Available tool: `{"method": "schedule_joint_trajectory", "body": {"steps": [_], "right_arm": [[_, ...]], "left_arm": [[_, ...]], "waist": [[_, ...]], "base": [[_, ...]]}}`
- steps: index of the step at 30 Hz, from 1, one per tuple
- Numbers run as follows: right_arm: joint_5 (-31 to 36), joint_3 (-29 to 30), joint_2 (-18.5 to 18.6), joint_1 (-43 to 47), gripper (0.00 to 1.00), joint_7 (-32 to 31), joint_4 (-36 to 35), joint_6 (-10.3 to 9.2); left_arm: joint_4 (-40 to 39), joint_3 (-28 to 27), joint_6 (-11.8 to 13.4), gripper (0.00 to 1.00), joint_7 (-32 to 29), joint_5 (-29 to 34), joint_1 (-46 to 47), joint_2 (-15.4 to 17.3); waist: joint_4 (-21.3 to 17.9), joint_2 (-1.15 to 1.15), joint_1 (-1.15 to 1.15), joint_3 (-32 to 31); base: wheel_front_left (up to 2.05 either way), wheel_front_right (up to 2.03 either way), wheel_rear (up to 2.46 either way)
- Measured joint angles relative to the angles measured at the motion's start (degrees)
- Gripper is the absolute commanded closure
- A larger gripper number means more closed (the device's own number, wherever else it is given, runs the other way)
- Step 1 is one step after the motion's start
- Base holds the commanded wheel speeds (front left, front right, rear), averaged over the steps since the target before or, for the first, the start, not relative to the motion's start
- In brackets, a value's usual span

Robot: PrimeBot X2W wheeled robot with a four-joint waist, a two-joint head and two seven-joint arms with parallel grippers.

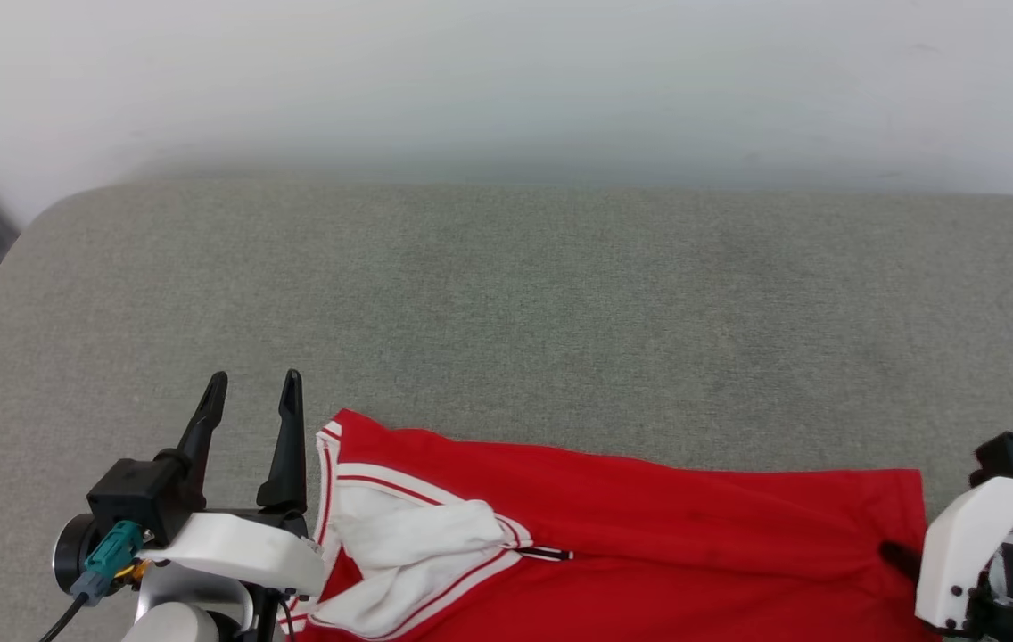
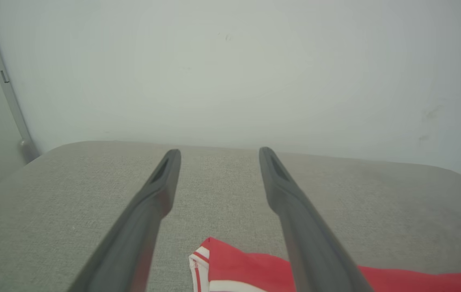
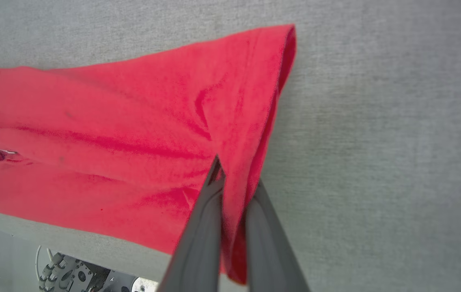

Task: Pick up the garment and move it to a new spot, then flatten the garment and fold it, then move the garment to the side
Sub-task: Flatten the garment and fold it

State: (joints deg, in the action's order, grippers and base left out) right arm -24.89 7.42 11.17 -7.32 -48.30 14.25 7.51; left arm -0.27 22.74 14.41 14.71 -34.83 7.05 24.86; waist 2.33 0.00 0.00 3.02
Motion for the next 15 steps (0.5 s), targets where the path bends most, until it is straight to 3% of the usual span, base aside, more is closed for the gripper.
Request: {"method": "schedule_joint_trajectory", "body": {"steps": [8,10,15], "right_arm": [[2.4,10.9,0.9,1.5,1.0,-1.0,-3.3,-0.01],[1.6,12.8,-0.6,1.7,1.0,-1.8,-4.6,-0.01],[-8.3,15.2,-7.2,0.9,1.0,-7.8,-6.5,-0.02]], "left_arm": [[-0.8,0.1,1.3,0.0,-0.4,0.3,-1.4,0.2],[-0.8,0.1,1.4,0.0,-0.4,0.3,-1.9,0.2],[-0.9,0.6,1.5,0.0,-0.9,0.0,-2.0,0.1]], "waist": [[-2.5,0.0,0.0,-1.5],[-3.0,0.0,0.0,-1.7],[-3.3,0.0,0.0,-1.8]], "base": [[0.0,0.0,0.0],[0.0,0.0,0.0],[0.0,0.0,0.0]]}}
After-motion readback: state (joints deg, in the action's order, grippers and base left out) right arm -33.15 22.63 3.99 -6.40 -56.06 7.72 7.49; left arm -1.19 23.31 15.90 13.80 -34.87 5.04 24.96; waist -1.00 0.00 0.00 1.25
